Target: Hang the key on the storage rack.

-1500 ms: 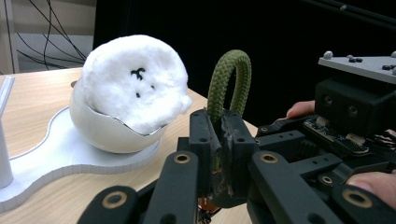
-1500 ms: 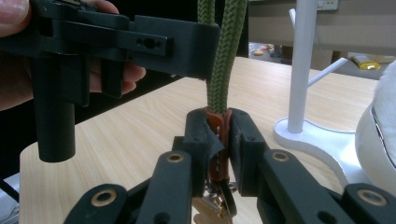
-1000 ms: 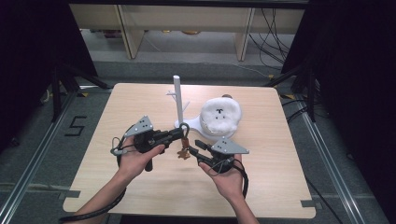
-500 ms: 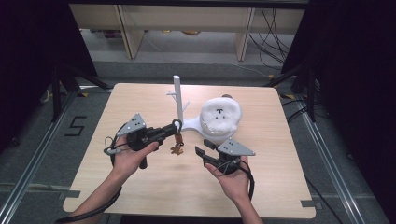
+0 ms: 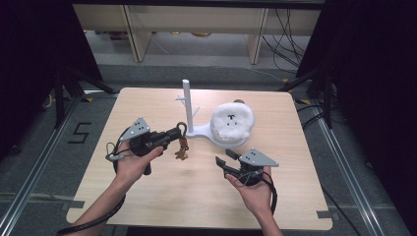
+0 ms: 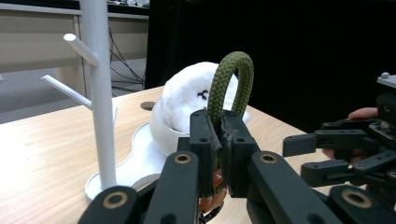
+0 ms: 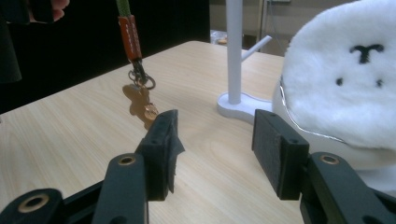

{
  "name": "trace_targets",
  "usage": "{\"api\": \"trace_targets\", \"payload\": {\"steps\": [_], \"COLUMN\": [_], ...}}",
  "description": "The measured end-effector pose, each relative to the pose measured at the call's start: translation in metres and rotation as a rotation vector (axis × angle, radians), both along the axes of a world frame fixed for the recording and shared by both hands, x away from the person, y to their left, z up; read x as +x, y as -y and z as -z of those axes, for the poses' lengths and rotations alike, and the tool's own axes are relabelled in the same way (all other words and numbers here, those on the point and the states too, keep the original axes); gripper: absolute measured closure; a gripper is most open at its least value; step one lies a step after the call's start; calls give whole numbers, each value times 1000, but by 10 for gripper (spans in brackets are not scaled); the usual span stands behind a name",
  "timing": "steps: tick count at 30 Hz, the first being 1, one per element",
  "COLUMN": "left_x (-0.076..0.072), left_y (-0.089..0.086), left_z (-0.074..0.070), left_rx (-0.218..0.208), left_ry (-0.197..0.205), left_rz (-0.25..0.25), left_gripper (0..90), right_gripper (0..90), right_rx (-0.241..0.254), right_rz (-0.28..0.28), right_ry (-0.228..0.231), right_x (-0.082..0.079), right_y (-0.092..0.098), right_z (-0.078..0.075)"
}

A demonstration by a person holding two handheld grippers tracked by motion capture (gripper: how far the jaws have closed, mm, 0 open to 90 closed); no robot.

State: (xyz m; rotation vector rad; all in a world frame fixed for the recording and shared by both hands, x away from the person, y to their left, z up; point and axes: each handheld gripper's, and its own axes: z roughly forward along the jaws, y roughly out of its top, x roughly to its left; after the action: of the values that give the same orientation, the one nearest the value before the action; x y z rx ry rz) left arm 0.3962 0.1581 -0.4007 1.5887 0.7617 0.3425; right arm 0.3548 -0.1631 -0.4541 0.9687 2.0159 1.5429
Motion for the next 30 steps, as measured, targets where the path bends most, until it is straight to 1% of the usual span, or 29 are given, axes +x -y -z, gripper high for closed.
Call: {"api": "trace_targets", "payload": {"steps": [1,2,3,4,5,6,7,9,10,11,12,13,16,17,18,19,20,21,24,25,26,27,28,29,30], "left_x": [1,1,2,4,4,5,5,6,7,7,8,9,11,12,13,14,15,17,20,21,22,23,24,25,26], "left_y": [-1,-1,-2,-2,-3,-3,-3,-4,-4,-5,-5,-5,-6,-6,-6,-6,-6,-7,-8,-8,-8,-8,-8,-8,-8], "left_z": [0,0,-1,0,-1,-1,-2,-2,-2,-2,-2,-2,-2,-2,-2,-2,-2,-2,-2,-2,-2,-2,-2,-2,-2], "left_rx": [1,0,2,-4,8,7,12,5,7,10,14,12,19,18,22,22,20,25,27,25,24,26,25,25,25], "left_ry": [0,-1,10,21,20,22,27,23,26,29,30,30,31,38,36,39,39,40,38,38,38,36,36,34,34], "left_rz": [-4,-5,-6,-1,-8,-8,-11,-13,-16,-18,-18,-21,-24,-33,-35,-35,-39,-41,-51,-53,-56,-58,-59,-61,-63], "left_gripper": [841,841,841,841,841,841,841,841,841,841,840,841,841,841,841,841,841,841,841,841,841,841,841,841,841], "right_gripper": [516,515,515,514,514,514,514,516,517,518,518,517,514,514,514,514,514,513,513,513,514,514,514,514,513], "right_rx": [-12,0,-6,9,-13,-3,-11,-10,6,-26,4,-9,-12,-2,-4,3,-2,22,10,4,16,7,11,7,16], "right_rz": [8,18,27,21,19,35,39,28,49,36,54,42,75,71,87,90,101,106,125,119,127,141,136,143,150], "right_ry": [-7,-10,-14,-9,-6,-19,-9,-10,-31,-9,-37,-16,-53,-69,-70,-79,-76,-91,-88,-74,-78,-96,-80,-84,-87], "right_x": [-1,-2,-3,-3,-3,-4,-4,-4,-7,-5,-8,-6,-11,-11,-13,-14,-15,-17,-19,-19,-19,-22,-21,-22,-23], "right_y": [2,3,6,7,10,11,14,18,19,24,23,26,33,35,37,40,43,44,51,55,56,58,61,63,64], "right_z": [0,0,0,0,0,0,0,2,3,3,4,6,7,8,8,9,9,10,12,12,13,12,13,14,14]}}
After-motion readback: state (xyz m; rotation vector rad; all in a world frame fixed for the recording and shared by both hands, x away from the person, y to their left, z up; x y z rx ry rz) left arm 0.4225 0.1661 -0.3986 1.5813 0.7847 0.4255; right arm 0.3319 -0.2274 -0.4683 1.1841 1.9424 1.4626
